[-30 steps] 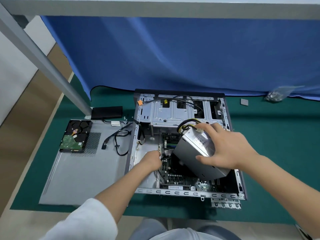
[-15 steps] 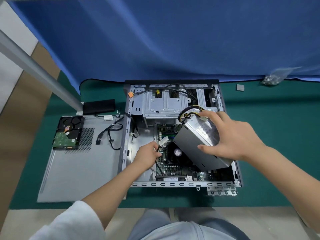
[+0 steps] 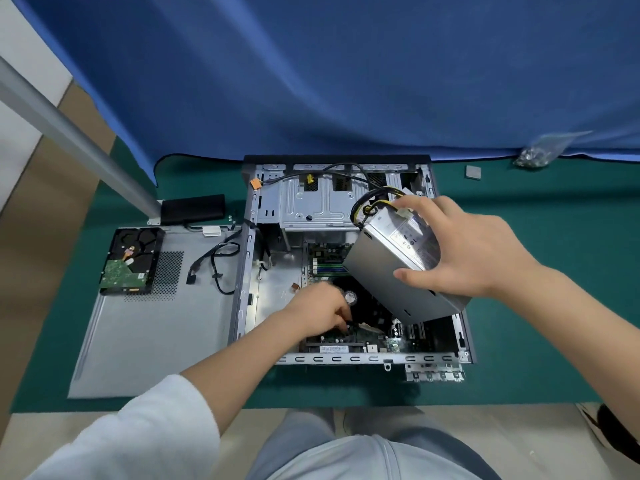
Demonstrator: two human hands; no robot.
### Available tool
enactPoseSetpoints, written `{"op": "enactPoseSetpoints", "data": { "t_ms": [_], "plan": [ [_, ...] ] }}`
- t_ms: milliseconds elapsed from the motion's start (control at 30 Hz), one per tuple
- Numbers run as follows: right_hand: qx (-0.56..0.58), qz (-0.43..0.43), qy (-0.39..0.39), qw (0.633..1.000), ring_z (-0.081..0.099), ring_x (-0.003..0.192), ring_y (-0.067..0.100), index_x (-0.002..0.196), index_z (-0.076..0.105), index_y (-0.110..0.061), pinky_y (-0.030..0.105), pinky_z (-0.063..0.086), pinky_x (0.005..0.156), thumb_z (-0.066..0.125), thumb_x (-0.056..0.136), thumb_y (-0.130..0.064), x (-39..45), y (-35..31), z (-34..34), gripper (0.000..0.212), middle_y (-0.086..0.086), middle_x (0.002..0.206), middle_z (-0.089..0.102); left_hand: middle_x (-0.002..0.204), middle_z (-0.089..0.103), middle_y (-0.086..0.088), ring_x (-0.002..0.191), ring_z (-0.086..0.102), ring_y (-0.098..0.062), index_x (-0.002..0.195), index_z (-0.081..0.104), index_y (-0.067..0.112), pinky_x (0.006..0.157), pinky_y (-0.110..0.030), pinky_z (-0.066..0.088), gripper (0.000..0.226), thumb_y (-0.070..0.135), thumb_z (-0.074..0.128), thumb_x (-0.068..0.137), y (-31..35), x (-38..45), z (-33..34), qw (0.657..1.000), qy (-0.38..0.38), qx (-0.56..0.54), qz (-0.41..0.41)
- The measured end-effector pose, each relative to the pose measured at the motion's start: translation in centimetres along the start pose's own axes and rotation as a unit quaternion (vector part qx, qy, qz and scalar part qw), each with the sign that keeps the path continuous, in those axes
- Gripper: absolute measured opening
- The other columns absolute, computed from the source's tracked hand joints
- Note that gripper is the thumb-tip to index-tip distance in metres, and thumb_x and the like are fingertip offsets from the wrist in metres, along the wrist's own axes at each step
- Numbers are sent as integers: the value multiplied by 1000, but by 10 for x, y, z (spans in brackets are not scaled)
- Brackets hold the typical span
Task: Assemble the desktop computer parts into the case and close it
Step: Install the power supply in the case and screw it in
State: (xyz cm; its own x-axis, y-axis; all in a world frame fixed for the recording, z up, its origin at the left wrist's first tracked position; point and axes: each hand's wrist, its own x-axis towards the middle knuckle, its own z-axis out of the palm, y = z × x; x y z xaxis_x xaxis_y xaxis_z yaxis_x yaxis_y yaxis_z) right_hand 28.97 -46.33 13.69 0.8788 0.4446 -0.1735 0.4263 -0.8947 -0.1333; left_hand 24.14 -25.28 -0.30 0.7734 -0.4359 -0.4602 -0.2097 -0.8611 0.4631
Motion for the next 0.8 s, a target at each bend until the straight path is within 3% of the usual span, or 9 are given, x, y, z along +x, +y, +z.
{"op": "enactPoseSetpoints", "data": {
  "t_ms": [167,300,367,433,533,600,700,800],
  "plan": [
    [-13,-14,1,1000,45,60,16,133,19,-52,27,30,52,49,57,-78,1,-2,-7,86,-8,108,50,116,57,1,117,39,-19,112,71,27,92,-29,36,25,27,64,88,20,16,13,987,-27,111,116],
    [-14,-14,-9,1000,45,62,16,133,19,-52,27,31,54,48,57,-77,0,-3,-4,86,-8,111,50,137,45,-2,131,28,-24,121,64,32,109,-33,21,31,32,61,90,18,30,19,974,-35,189,118],
    [-14,-17,-9,1000,44,61,16,133,19,-52,27,30,53,46,56,-78,-1,-4,-3,86,-9,110,50,141,42,-5,132,29,-26,129,57,28,110,-35,21,40,28,62,90,12,33,22,971,-21,206,121],
    [-13,-19,-6,1000,43,60,15,133,19,-52,27,30,52,44,55,-79,-2,-3,-3,86,-9,109,50,139,43,-8,130,32,-26,132,49,16,108,-36,27,55,37,67,84,5,28,27,982,8,153,113],
    [-9,-14,-6,1000,44,61,16,134,19,-52,27,33,54,44,56,-80,-1,-2,-2,87,-10,110,50,128,49,-8,121,40,-23,127,50,12,102,-35,37,64,53,64,80,-14,17,25,997,65,-14,46],
    [-9,-13,-11,1000,45,61,16,134,19,-52,28,34,55,46,56,-79,1,-2,-1,87,-10,110,50,128,47,-6,122,41,-20,135,45,14,106,-34,36,56,38,62,88,-32,8,21,992,106,-62,-22],
    [-10,-10,-16,1000,46,61,16,133,18,-54,28,34,55,47,56,-79,3,-4,0,86,-10,111,50,132,38,-9,121,41,-22,144,35,13,106,-34,39,63,-6,53,86,-53,1,18,982,104,-64,-147],
    [-15,-16,-21,1000,44,60,15,133,18,-54,27,32,54,45,55,-79,3,-5,2,86,-10,110,50,124,44,-13,104,54,-26,126,55,11,93,-37,48,33,6,50,94,-58,5,19,969,74,-39,-233]
  ]
}}
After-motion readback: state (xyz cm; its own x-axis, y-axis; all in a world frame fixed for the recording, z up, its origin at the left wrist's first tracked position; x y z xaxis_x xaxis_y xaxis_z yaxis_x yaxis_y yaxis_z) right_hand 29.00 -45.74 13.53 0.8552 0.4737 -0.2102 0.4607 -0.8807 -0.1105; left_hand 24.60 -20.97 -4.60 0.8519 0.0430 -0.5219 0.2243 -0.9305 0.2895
